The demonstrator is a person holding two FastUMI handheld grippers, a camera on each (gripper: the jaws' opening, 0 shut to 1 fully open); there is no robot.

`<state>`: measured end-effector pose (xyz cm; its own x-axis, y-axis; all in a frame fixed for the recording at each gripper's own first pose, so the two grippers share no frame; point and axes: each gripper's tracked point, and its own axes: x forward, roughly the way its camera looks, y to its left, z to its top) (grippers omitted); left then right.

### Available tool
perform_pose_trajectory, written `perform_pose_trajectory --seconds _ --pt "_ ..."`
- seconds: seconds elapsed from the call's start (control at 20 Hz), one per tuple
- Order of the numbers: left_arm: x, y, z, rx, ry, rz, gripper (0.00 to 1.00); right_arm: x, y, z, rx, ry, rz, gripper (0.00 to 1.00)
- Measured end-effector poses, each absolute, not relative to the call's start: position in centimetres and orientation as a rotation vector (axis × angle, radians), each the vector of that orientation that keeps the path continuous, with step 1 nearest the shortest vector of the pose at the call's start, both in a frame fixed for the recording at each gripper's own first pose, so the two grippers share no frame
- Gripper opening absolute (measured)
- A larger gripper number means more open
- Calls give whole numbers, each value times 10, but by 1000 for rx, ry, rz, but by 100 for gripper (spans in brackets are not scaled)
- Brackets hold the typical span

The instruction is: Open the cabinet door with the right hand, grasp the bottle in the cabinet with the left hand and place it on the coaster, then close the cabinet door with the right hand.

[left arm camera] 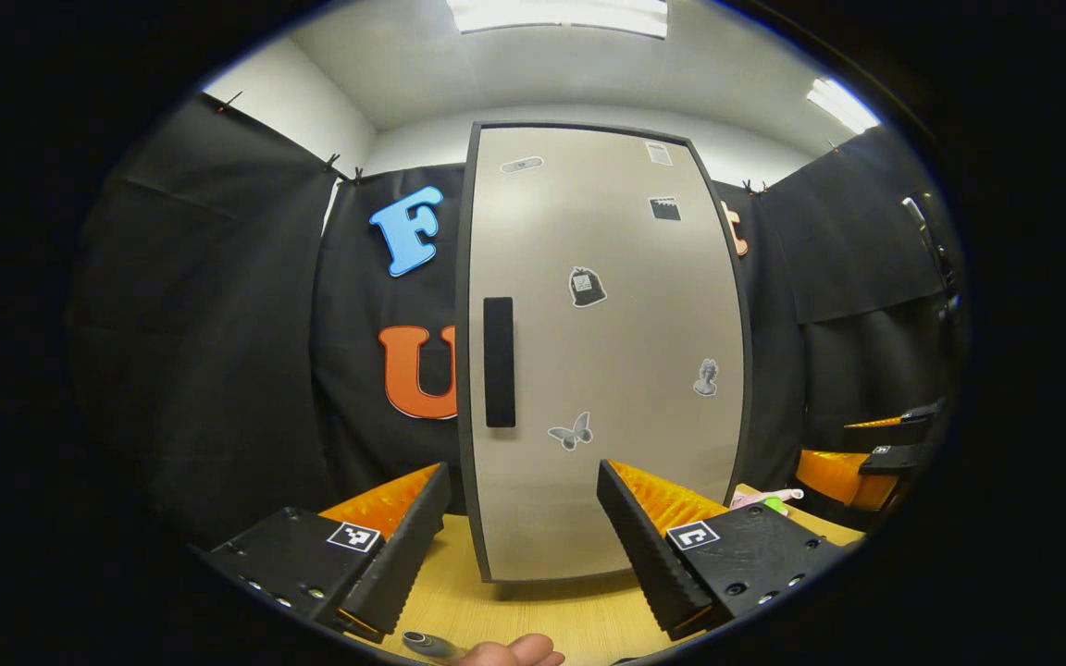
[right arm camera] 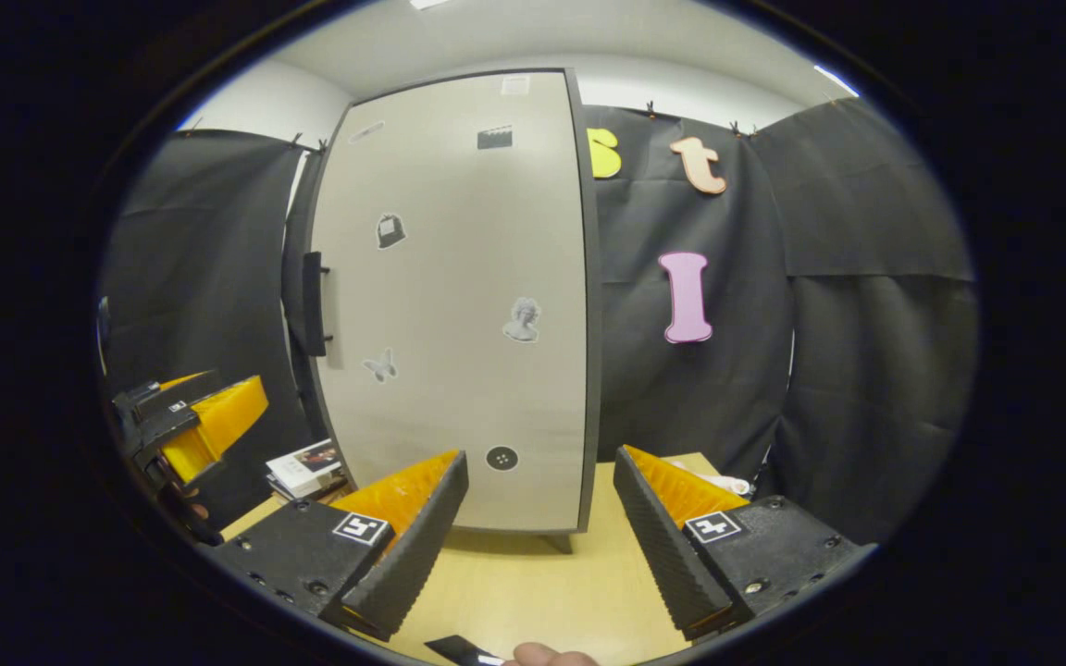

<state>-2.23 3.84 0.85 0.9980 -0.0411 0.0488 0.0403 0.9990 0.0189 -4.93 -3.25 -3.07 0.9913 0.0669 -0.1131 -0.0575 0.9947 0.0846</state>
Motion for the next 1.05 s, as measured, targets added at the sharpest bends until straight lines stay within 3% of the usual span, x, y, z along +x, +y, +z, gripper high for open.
perform_pose_trajectory --seconds 1.05 --pt "-27 42 -2 28 -18 -30 96 -66 -42 -41 76 140 52 100"
